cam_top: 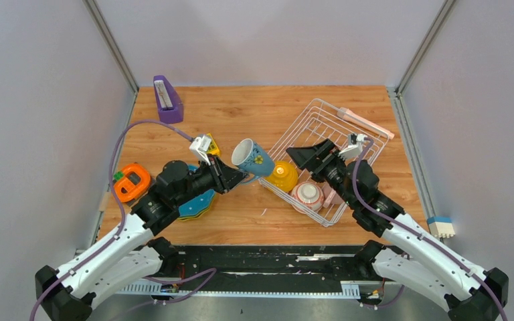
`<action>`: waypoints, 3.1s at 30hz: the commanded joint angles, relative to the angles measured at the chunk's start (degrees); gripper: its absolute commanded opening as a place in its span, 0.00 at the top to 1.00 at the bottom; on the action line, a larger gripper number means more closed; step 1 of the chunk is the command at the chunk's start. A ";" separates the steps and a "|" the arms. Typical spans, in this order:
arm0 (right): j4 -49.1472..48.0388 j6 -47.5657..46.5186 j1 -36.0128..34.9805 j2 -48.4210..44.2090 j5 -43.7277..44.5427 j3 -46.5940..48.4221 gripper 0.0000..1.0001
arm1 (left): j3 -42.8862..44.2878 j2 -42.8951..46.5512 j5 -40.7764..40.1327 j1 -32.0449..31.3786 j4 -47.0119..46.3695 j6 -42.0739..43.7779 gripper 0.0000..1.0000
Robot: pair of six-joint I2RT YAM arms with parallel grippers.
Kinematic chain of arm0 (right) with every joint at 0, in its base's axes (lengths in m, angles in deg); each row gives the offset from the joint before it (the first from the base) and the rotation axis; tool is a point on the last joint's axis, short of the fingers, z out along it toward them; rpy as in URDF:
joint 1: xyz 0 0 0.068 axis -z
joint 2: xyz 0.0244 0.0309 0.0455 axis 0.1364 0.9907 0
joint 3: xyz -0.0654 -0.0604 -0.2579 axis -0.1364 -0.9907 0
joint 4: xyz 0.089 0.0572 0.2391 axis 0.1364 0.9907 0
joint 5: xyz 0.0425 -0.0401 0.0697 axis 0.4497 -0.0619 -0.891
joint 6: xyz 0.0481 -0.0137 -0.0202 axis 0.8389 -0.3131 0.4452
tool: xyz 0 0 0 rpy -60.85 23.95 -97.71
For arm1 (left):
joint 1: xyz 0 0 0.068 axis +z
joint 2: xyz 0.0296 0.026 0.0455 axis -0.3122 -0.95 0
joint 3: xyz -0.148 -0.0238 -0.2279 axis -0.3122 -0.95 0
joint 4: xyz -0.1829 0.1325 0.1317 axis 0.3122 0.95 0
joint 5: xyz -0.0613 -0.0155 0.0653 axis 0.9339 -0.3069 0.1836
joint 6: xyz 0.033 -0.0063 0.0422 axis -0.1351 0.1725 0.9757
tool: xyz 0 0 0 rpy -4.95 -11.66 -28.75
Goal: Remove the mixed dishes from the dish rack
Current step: Place the cup at the center of the board.
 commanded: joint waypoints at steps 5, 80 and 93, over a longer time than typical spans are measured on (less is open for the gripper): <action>0.38 -4.79 0.23 -3.40 4.90 -0.98 0.00 | 7.67 -0.54 -23.55 -0.17 19.34 11.19 1.00; 23.79 -12.07 0.66 -6.34 19.39 2.54 0.00 | 7.81 -44.83 -43.86 5.48 -6.97 13.21 0.62; 41.07 -14.21 5.21 5.09 21.20 15.69 0.00 | 6.91 -34.90 -35.87 5.44 -0.56 14.05 0.01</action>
